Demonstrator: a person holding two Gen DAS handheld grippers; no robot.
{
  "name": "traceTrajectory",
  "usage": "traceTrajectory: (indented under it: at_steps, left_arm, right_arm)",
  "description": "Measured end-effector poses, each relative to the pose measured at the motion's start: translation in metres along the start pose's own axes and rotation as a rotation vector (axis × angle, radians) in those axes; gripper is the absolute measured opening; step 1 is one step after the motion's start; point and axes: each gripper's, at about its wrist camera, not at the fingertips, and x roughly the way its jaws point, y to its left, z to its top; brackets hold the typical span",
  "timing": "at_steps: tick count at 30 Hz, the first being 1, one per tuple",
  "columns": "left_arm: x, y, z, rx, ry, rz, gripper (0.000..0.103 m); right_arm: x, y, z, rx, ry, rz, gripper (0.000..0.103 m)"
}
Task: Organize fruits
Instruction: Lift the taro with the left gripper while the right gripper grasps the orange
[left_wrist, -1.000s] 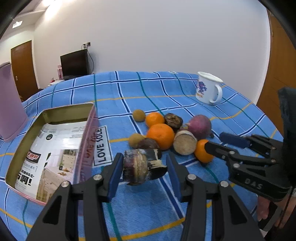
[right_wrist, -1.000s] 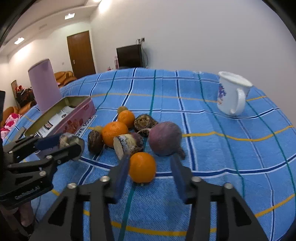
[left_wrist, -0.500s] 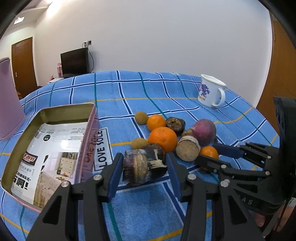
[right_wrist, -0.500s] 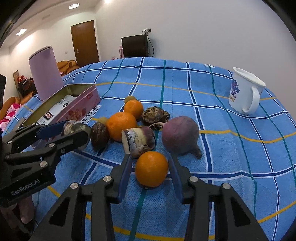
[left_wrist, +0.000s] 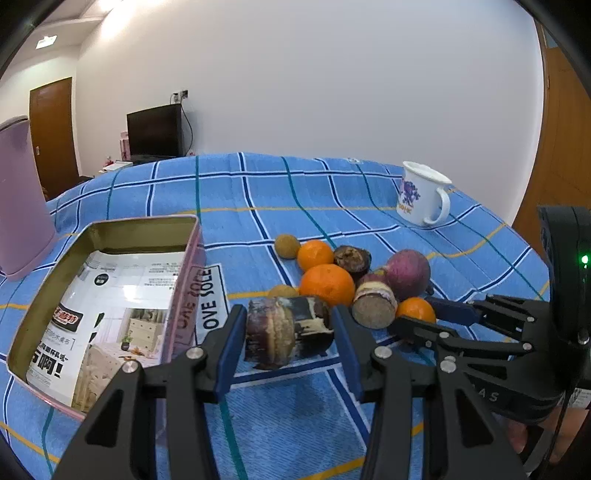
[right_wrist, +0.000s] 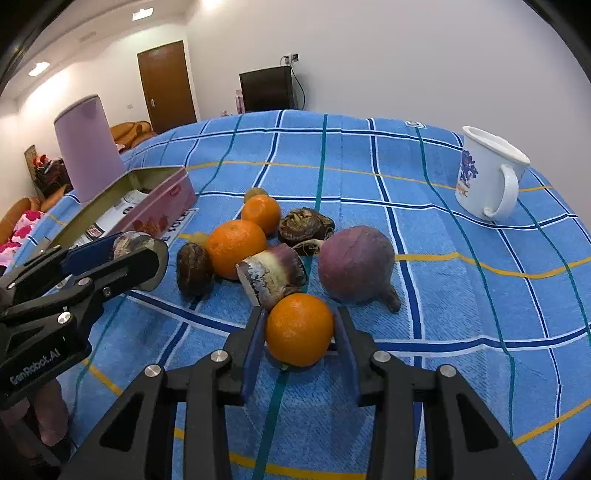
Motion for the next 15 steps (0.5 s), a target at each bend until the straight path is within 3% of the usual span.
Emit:
traceTrajectory:
  at_steps: [15]
  left_arm:
    - [-0.013, 0.002, -0.001, -0.006, -0.069, 0.017, 0.049]
  right_arm:
    - [-0.024, 0.000, -0.002, -0.003, -0.129, 0.043, 0.039]
